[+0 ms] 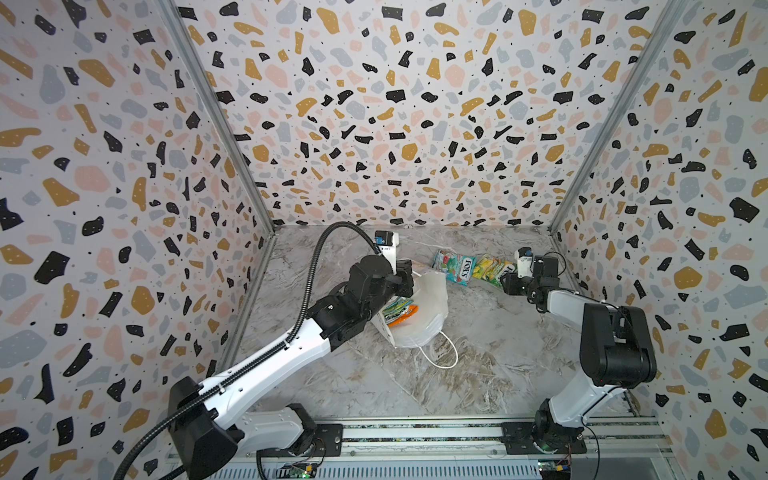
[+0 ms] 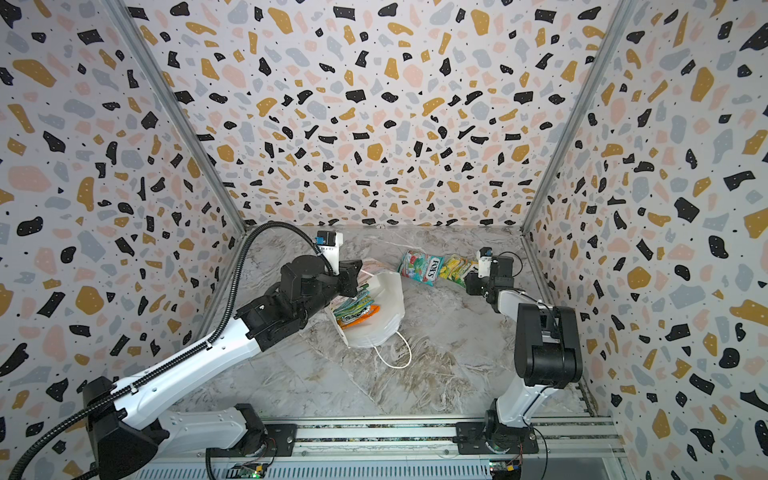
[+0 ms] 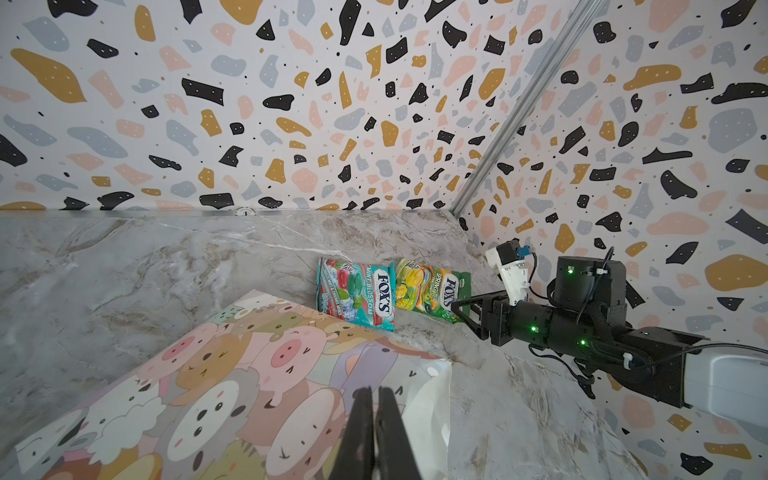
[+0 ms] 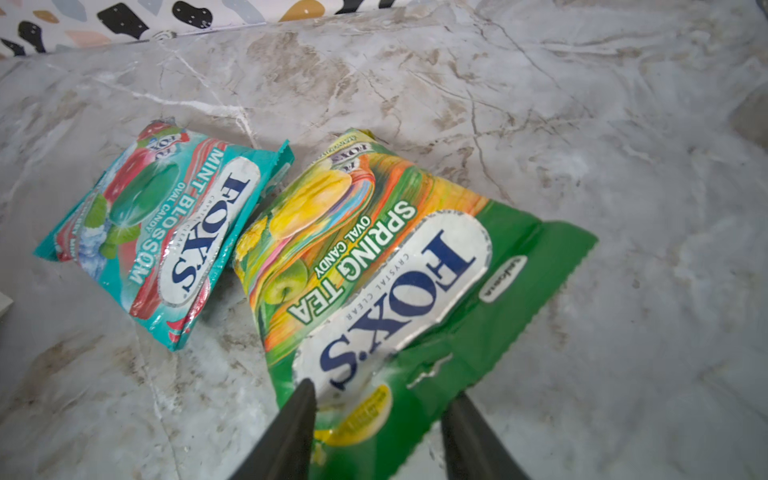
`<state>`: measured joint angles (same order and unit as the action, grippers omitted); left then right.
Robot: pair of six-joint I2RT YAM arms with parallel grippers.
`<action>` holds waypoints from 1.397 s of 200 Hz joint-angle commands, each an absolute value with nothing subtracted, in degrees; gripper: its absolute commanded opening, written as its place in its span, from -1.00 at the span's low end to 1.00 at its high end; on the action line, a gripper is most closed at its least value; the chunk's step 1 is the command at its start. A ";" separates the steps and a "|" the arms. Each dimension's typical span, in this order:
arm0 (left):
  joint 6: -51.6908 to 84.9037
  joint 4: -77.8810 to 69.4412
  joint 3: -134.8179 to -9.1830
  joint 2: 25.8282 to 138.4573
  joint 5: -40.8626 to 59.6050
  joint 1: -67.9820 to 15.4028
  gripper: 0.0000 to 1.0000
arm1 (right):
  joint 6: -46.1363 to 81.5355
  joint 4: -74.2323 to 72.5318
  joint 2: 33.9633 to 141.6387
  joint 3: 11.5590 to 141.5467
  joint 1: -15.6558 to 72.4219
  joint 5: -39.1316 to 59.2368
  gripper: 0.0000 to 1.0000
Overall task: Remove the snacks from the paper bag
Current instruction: 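Open the right gripper to release the green pack, then move the right gripper back to the bag opening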
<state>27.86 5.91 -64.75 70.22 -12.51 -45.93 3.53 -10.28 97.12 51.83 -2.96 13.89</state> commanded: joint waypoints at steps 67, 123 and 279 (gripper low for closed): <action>27.77 3.57 -64.29 69.52 -13.01 -46.07 -1.00 | 12.49 -10.09 79.36 44.95 -2.82 17.46 0.36; 27.42 3.44 -63.83 68.60 -14.26 -46.05 -1.00 | 17.01 -9.24 62.83 39.35 4.57 27.00 0.36; 28.91 2.02 -66.33 69.85 -15.73 -46.12 -1.00 | 23.21 -9.00 60.65 41.95 42.10 25.87 0.20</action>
<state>28.34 5.04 -64.36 69.87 -14.50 -45.93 22.15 -6.87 57.58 39.48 38.61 27.38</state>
